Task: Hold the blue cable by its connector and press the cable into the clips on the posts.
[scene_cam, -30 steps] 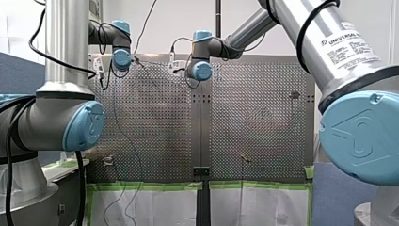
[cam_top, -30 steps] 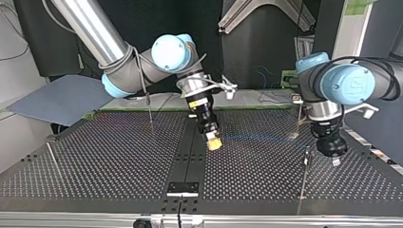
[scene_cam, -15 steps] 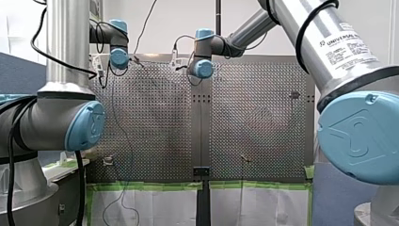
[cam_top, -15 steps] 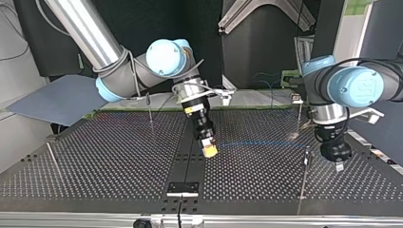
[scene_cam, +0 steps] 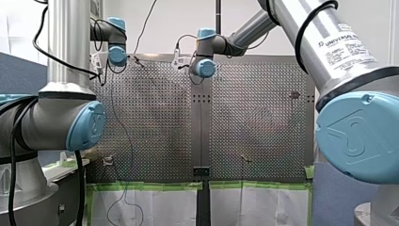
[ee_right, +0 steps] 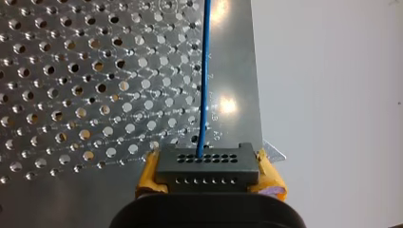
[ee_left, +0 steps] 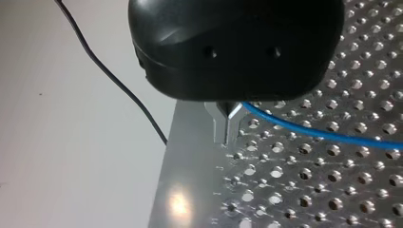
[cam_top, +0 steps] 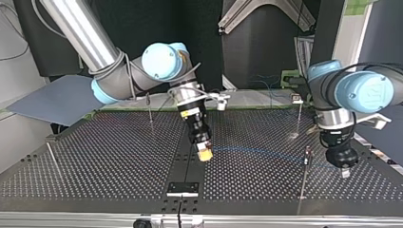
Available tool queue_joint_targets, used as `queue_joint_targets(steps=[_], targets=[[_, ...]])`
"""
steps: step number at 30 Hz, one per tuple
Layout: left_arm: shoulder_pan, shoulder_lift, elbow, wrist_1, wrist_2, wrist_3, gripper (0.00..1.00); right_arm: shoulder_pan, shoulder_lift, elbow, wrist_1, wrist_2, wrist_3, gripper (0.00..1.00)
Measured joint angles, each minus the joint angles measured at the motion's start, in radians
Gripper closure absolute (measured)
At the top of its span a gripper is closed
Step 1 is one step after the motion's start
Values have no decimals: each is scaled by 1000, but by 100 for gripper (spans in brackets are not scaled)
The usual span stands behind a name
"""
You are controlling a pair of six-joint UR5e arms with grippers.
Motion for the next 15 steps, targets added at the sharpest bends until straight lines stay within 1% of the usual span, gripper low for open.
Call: queue_joint_targets(steps=[7, 15], targets=[[5, -20, 1, 5, 13, -1, 100, -10, 1, 0, 1, -1, 0, 100], [13, -37, 7, 17, 55, -7, 100, -22, 8, -2, 0, -15, 1, 100]])
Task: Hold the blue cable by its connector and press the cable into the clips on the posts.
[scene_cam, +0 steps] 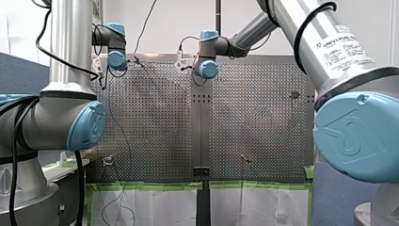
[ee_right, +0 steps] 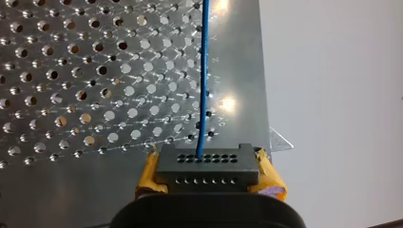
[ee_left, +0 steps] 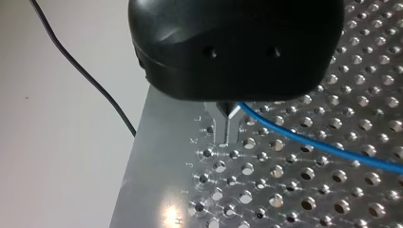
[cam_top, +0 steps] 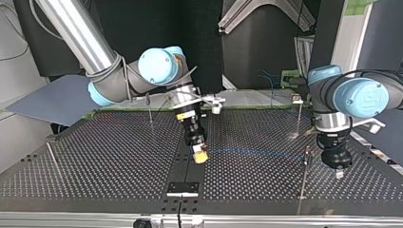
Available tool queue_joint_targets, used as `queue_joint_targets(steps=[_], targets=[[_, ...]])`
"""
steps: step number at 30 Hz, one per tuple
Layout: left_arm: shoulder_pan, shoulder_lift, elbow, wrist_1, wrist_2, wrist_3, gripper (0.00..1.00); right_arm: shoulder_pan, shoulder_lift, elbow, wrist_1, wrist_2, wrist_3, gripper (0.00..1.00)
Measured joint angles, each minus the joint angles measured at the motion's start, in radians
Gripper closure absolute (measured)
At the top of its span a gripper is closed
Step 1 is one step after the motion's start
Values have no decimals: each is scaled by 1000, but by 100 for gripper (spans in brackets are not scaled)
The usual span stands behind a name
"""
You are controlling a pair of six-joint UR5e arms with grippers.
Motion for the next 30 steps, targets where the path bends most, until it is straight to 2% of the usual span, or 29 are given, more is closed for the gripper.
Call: queue_joint_targets(steps=[10, 14, 20, 30], targets=[[6, -9, 24, 9, 14, -11, 100, -13, 50, -60, 15, -17, 11, 100], [7, -38, 48, -6, 21, -8, 100, -23, 55, -83, 18, -21, 19, 100], [9, -60, 61, 8, 28, -21, 100, -42, 58, -110, 22, -27, 24, 100], [18, -78, 70, 20, 51, -42, 100, -57, 61, -118, 23, -35, 27, 100]])
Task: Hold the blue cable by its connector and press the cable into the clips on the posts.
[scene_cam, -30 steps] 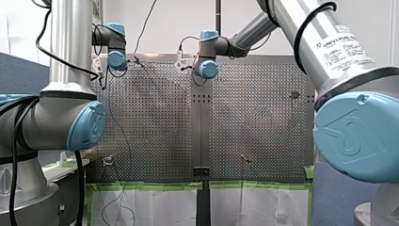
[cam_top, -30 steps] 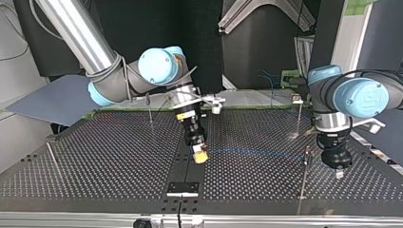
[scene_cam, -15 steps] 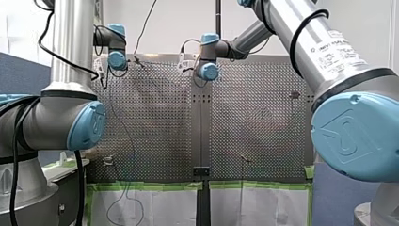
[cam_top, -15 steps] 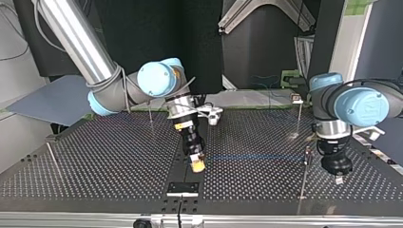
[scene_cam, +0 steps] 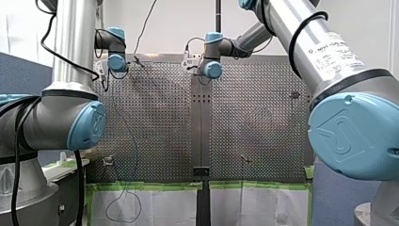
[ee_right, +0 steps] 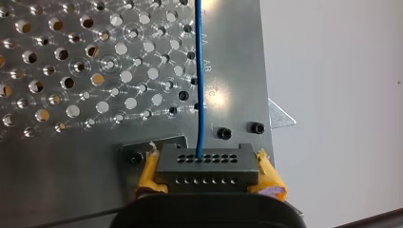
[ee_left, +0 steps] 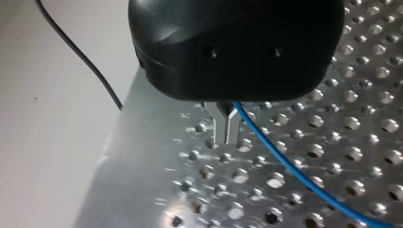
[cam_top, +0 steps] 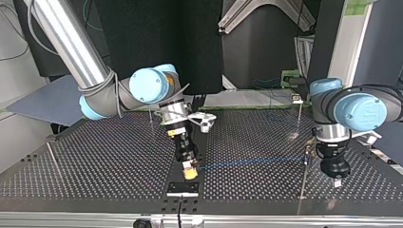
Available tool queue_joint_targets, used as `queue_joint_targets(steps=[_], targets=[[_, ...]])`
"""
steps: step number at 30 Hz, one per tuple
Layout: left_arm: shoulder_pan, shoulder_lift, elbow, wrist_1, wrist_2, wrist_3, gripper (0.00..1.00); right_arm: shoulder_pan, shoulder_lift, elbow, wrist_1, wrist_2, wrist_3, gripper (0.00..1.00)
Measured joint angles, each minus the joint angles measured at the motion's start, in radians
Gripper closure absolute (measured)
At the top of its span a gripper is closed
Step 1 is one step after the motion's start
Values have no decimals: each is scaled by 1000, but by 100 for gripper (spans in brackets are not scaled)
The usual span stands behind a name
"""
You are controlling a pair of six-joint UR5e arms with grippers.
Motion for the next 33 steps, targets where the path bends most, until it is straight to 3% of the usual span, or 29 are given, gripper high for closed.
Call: queue_joint_targets(steps=[6, 7, 8, 9, 11, 12, 14, 15, 17, 18, 19, 20, 24, 33], targets=[[5, -17, 5, 7, 14, -6, 100, -1, 1, 0, 1, -4, 0, 100], [6, -17, 5, 10, 15, -6, 95, -1, 1, 0, 2, -4, 0, 100], [6, -18, 5, 15, 16, -5, 82, -1, 1, 0, 3, -4, 0, 100], [6, -18, 5, 18, 17, -5, 82, -1, 1, 0, 4, -4, 0, 100], [6, -18, 5, 22, 23, -4, 61, 0, 1, 0, 5, -5, 0, 100], [6, -18, 5, 22, 27, -5, 61, 1, 1, 0, 5, -5, 0, 100], [7, -18, 5, 20, 37, -5, 49, 1, 1, 0, 5, -5, 0, 100], [7, -18, 5, 20, 41, -6, 49, 1, 1, 0, 5, -5, 0, 100], [8, -18, 5, 20, 54, -10, 24, 1, 1, 0, 9, -5, 0, 100], [8, -18, 5, 20, 62, -11, 24, 1, 1, 0, 10, -6, 0, 100], [9, -18, 5, 19, 69, -12, 5, 2, 1, 0, 12, -6, 0, 100], [9, -18, 5, 17, 75, -13, 0, 2, 1, 0, 13, -6, 0, 100], [9, -17, 4, -4, 61, -4, 0, 2, 1, 0, 16, -6, 0, 100], [4, -17, 4, -89, -24, 69, 0, 2, 1, 0, 19, -6, 0, 100]])
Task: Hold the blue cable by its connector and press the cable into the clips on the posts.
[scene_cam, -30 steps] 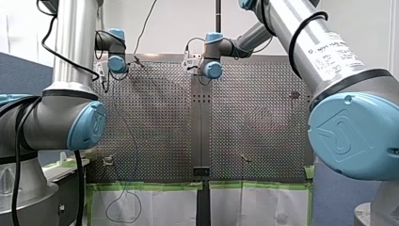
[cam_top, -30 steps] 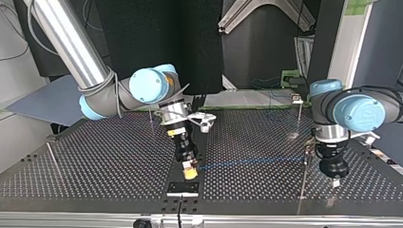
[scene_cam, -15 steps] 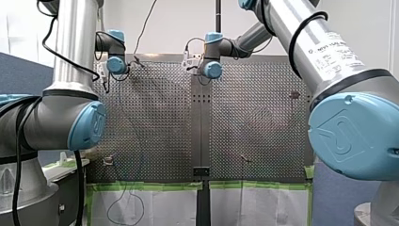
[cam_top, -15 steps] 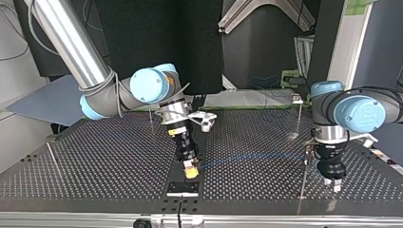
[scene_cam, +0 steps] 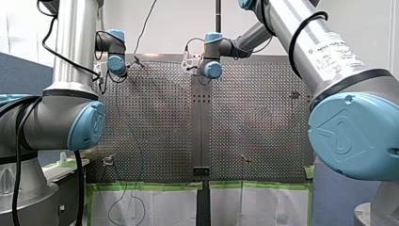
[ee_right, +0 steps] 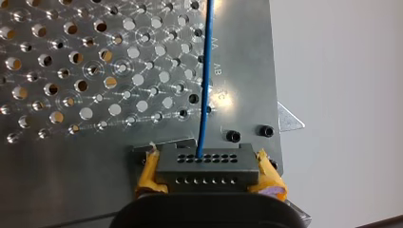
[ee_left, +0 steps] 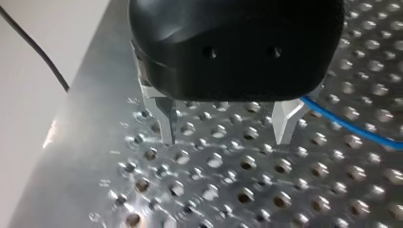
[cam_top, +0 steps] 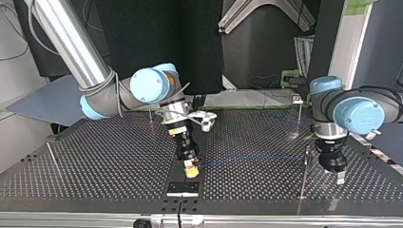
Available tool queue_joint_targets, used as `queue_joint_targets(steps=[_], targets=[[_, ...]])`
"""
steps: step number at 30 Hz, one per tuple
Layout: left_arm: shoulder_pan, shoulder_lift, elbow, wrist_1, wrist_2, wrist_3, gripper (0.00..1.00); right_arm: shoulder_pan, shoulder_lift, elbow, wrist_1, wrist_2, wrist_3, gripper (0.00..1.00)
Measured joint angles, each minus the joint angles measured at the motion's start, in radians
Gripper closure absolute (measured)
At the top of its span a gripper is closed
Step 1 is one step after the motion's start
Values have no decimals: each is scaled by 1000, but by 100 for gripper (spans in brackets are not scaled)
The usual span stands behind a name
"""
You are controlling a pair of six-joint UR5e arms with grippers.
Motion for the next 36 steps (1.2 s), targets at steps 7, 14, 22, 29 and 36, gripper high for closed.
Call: queue_joint_targets(steps=[7, 14, 22, 29, 36], targets=[[-13, 10, -6, -62, -63, -22, 0, 0, 0, 0, 1, 1, 0, 100], [-24, 58, -52, -97, -54, -75, 0, 1, 0, 0, 2, 1, 0, 100], [-33, 130, -126, -128, -34, -110, 0, -3, -1, 0, 2, 0, -1, 100], [-39, 178, -149, -189, -4, -127, 0, -4, -1, -1, 2, -1, -1, 100], [-43, 211, -150, -227, 11, -153, 0, -4, 0, -1, 2, -4, -2, 100]])
